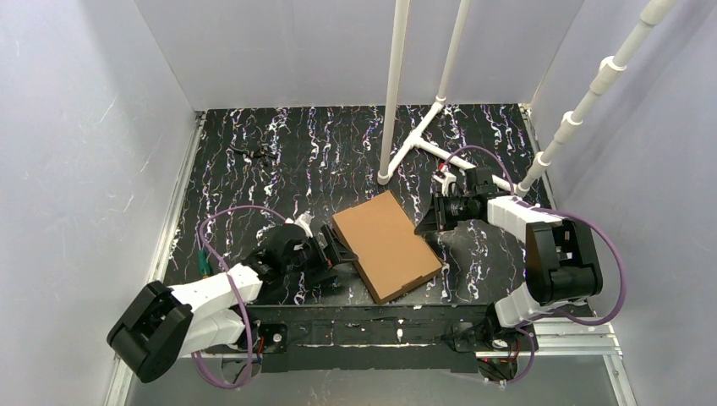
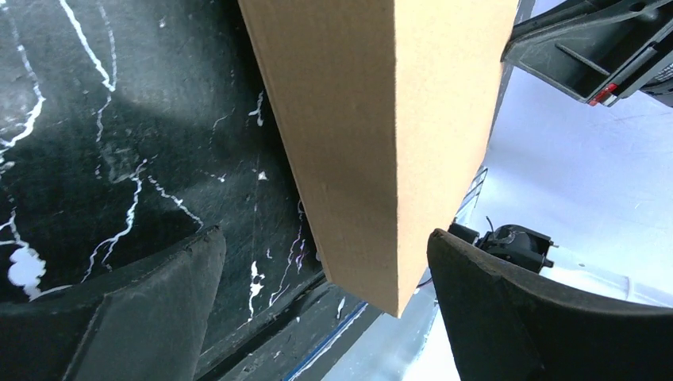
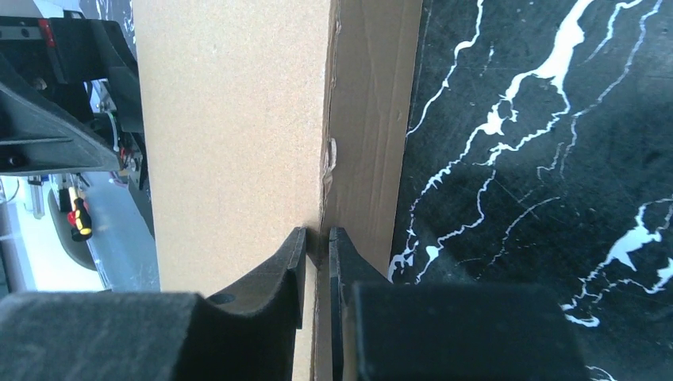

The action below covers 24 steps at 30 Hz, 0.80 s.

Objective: Fold the paper box

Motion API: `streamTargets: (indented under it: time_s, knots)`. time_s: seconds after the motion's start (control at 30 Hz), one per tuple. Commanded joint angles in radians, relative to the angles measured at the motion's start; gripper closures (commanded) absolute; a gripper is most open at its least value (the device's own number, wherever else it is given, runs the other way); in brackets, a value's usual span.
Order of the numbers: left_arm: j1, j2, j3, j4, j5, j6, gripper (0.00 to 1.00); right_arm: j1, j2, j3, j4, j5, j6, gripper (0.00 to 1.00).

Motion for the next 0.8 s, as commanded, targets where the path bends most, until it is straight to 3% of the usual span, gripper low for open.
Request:
streamTargets:
  time_s: [0.0,0.53,0.77]
  knots:
    - [-0.001,0.036,0.064,0.039,0.034,0.016,0.02,-0.039,0.044,0.001,-0.042,0.151,-0.047,0.89]
    - [-0.003,0.181,0.055,0.237,0.058,-0.06,0.02,-0.093,0.111,0.024,-0.084,0.172,-0.093,0.92]
    - [-0.047,0.309,0.131,0.332,0.068,-0.074,0.02,-0.094,0.115,0.027,-0.088,0.151,-0.093,0.92]
